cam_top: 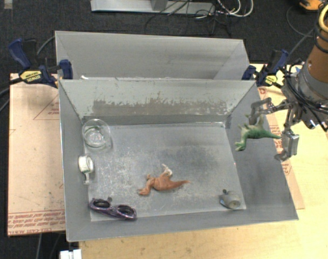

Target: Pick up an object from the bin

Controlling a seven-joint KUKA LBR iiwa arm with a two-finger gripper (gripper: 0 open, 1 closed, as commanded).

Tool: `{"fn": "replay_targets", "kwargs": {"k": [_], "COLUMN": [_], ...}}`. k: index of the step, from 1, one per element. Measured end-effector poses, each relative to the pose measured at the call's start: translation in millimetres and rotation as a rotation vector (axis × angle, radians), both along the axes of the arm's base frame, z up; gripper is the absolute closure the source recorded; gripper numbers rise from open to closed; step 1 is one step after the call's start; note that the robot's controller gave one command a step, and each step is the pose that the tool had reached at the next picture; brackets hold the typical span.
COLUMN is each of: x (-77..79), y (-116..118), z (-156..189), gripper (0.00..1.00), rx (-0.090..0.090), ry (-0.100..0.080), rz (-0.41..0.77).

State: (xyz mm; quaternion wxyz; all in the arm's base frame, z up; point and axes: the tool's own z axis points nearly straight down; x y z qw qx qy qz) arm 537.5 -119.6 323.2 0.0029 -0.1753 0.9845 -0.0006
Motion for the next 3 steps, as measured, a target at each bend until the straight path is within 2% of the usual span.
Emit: {"fn": "replay_targets", "kwargs": {"k": [1,2,3], "x": [13.5,44.2,-21.9], "y": [6,64,38], "z": [-91,-12,20], "gripper": [0.00,0.00,0.00], "rx": [0.001,0.002,0.001], "ry": [0.006,0.004,0.004], "rz": [0.133,0.076,-0.041]}}
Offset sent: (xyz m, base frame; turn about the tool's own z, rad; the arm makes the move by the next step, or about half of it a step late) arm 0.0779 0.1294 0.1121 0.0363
